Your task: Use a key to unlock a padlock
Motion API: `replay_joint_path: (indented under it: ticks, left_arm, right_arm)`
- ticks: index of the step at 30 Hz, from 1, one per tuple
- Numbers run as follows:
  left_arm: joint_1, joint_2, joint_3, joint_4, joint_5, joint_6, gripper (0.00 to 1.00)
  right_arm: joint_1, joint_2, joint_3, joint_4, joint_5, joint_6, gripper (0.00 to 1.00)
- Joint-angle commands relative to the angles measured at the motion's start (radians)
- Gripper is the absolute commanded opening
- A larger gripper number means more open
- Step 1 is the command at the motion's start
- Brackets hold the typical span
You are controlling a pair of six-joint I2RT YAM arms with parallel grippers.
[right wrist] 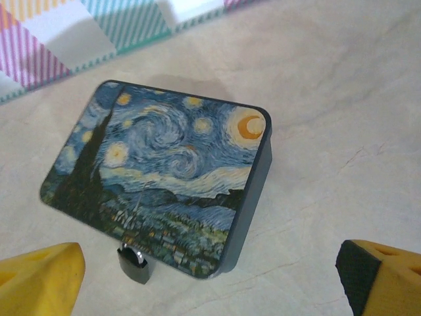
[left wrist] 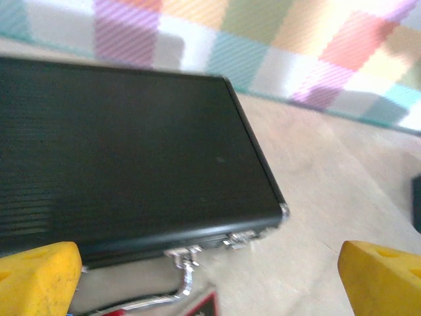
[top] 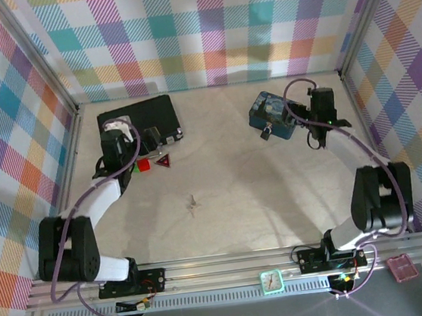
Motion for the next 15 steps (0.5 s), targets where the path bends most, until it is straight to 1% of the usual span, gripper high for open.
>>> replay_joint_path:
  ticks: [1,3,4,6,10,15]
  left_arm:
    - [0.000,0.062,0.013,-0.027,0.156,-0.141,1.00]
    - [-0.005,0.085,0.020,-0.035,0.134,-0.171,1.00]
    - [-0.008,0.091,0.021,-0.051,0.123,-0.173,1.00]
    - [-0.012,0.092,0.018,-0.072,0.114,-0.174,1.00]
    - [-0.020,0.070,-0.013,-0.095,0.100,-0.209,1.00]
    - [-0.020,0.028,-0.081,-0.049,0.101,-0.229,1.00]
  right_arm:
    - [-0.023,0.114,0.137,-0.177,-0.057,0.081,0.99]
    - [-0.035,0.182,0.218,-0.221,-0.103,0.109,0.99]
    - [-0.040,0.210,0.244,-0.221,-0.139,0.120,0.99]
    - [-0.040,0.249,0.284,-0.213,-0.166,0.120,0.99]
    - [-0.044,0.327,0.370,-0.271,-0.142,0.141,0.99]
    - [-0.044,0.389,0.390,-0.275,-0.147,0.149,0.99]
